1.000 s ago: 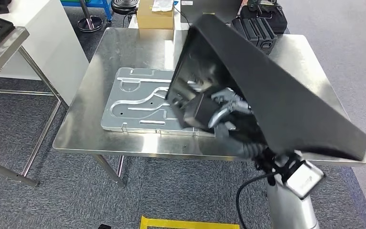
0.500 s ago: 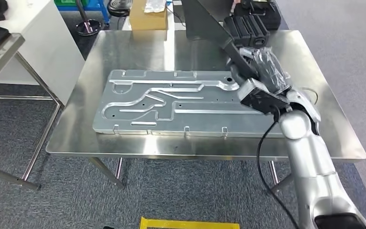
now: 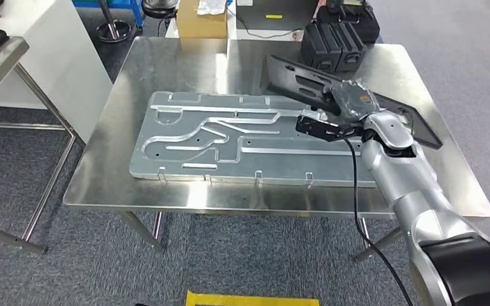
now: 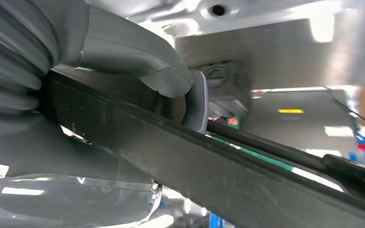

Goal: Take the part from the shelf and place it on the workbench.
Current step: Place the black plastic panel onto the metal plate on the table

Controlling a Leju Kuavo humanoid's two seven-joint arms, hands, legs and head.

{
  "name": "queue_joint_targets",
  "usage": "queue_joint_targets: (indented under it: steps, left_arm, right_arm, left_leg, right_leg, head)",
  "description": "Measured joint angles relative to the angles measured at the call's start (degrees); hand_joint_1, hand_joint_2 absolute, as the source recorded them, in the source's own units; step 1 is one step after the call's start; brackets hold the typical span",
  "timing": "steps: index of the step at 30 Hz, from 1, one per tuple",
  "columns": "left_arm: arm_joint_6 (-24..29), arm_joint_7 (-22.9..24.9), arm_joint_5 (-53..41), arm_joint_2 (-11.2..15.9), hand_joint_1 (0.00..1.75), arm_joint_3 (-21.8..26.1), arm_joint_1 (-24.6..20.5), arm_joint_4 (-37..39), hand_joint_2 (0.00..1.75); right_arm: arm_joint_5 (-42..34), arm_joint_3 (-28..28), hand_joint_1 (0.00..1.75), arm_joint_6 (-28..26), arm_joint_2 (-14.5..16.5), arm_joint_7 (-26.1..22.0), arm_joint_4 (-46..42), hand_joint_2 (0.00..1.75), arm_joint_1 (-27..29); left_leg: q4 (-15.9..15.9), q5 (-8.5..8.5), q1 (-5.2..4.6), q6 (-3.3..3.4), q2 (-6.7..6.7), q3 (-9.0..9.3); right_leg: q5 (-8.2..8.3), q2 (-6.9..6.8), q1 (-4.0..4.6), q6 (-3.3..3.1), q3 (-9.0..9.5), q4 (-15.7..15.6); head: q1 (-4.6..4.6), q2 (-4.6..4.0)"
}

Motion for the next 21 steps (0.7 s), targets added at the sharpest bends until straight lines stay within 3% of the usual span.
queue_joint_targets:
  steps: [2, 3, 4, 6, 8, 9, 13, 15, 17, 18, 19, 20, 21]
  left_arm:
    - [0.00, 0.02, 0.01, 0.00, 0.00, 0.00, -0.13, 0.00, 1.75]
    - [0.00, 0.03, 0.01, -0.01, 0.00, 0.00, -0.09, 0.00, 1.75]
    - [-0.02, 0.05, 0.02, -0.03, 0.00, 0.00, -0.03, 0.00, 1.75]
    - [-0.05, 0.16, 0.05, -0.15, 0.00, 0.00, 0.04, 0.00, 1.75]
    - [-0.08, 0.29, 0.12, -0.32, 0.00, 0.00, -0.01, 0.00, 1.75]
    - [-0.09, 0.33, 0.18, -0.39, 0.00, 0.00, -0.03, 0.00, 1.75]
    - [-0.10, 0.41, 0.60, -0.48, 0.00, 0.00, 0.12, 0.00, 1.75]
    - [-0.08, 0.42, 0.66, -0.49, 0.00, 0.00, 0.21, 0.00, 1.75]
    - [-0.05, 0.41, 0.75, -0.50, 0.00, 0.00, 0.26, 0.00, 1.75]
    - [-0.03, 0.41, 0.83, -0.50, 0.00, 0.00, 0.30, 0.00, 1.75]
    - [-0.01, 0.39, 0.90, -0.50, 0.00, 0.00, 0.36, 0.00, 1.75]
    - [0.01, 0.35, 0.96, -0.50, 0.00, 0.00, 0.45, 0.00, 1.75]
    - [0.03, 0.29, 0.99, -0.50, 0.00, 0.00, 0.55, 0.00, 1.75]
  right_arm:
    - [3.15, 1.49, 1.75, -1.59, -0.11, 1.92, 4.12, 1.75, -1.29]
    - [4.58, 2.19, 1.75, -2.07, -0.16, 2.84, 5.78, 1.75, -1.57]
    - [5.83, 2.93, 1.75, -2.36, -0.17, 3.56, 7.21, 1.75, -1.75]
    - [7.88, 4.50, 1.75, -2.62, -0.13, 4.66, 9.58, 1.75, -2.21]
    - [9.22, 5.92, 1.75, -2.77, 0.06, 5.43, 11.28, 1.75, -2.92]
    - [9.75, 6.55, 1.75, -2.82, 0.23, 5.76, 12.00, 1.75, -3.24]
    - [11.51, 8.62, 1.75, -2.74, 1.24, 6.57, 14.31, 1.75, -3.72]
    - [12.17, 9.26, 1.75, -2.74, 1.85, 6.84, 14.96, 1.75, -3.93]
    - [12.88, 9.90, 1.75, -2.78, 2.65, 6.90, 15.70, 1.75, -4.06]
    - [13.24, 10.22, 1.75, -2.83, 3.06, 6.88, 16.08, 1.75, -3.98]
    - [13.55, 10.53, 1.75, -2.89, 3.49, 6.85, 16.48, 1.75, -3.86]
    - [13.82, 10.78, 1.75, -2.98, 3.89, 6.79, 16.81, 1.75, -3.75]
    - [14.06, 10.97, 1.75, -3.15, 4.31, 6.73, 17.07, 1.75, -3.69]
  left_leg:
    - [-0.05, -0.05, 0.00, 0.32, -0.03, 0.06]
    - [-0.04, -0.10, 0.00, 0.33, -0.08, 0.14]
    - [-0.01, -0.18, 0.00, 0.29, -0.12, 0.24]
    - [0.09, -0.43, 0.01, 0.00, -0.17, 0.51]
    - [0.25, -0.72, -0.17, -0.46, -0.16, 0.59]
    - [0.27, -0.81, -0.26, -0.70, -0.14, 0.58]
    - [0.35, -1.59, -0.29, -1.86, -0.13, 0.63]
    - [4.73, -4.30, -0.21, -2.34, -0.17, -1.13]
    - [12.85, -7.75, -0.22, -2.52, -0.15, -4.81]
    - [15.83, -8.58, -0.23, -2.54, -0.15, -6.33]
    - [16.90, -8.37, -0.25, -2.50, -0.16, -7.02]
    - [15.62, -7.05, -0.26, -2.37, -0.16, -6.59]
    - [12.27, -4.92, -0.27, -2.15, -0.15, -5.15]
  right_leg:
    - [-2.76, -0.01, -0.13, 0.36, -3.76, 7.20]
    - [-3.07, -0.03, -0.18, 0.46, -5.10, 9.44]
    - [-2.24, -0.05, -0.23, 0.50, -5.48, 9.55]
    - [1.95, -0.18, -0.32, 0.34, -3.05, 3.55]
    - [4.77, -0.30, -0.08, -0.06, 0.24, -3.48]
    - [5.13, -0.30, 0.09, -0.30, 1.01, -5.24]
    - [5.03, -0.21, 0.11, -1.60, 1.39, -6.20]
    - [5.12, -0.23, -0.10, -2.29, 1.71, -6.54]
    - [5.00, -0.16, 0.04, -2.69, 1.80, -6.49]
    - [4.91, -0.10, 0.15, -2.80, 1.83, -6.39]
    - [4.81, -0.02, 0.27, -2.88, 1.85, -6.27]
    - [4.70, 0.08, 0.37, -2.92, 1.88, -6.12]
    - [4.56, 0.18, 0.45, -2.91, 1.93, -5.96]
  head:
    - [0.07, 0.00]
    - [0.08, 0.00]
    - [0.09, 0.00]
    - [0.08, 0.00]
    - [0.04, 0.00]
    - [0.02, 0.00]
    - [-0.02, 0.00]
    - [-0.16, 0.00]
    - [-0.29, 0.00]
    - [-0.29, 0.00]
    - [-0.29, 0.00]
    - [-0.29, 0.00]
    - [-0.28, 0.00]
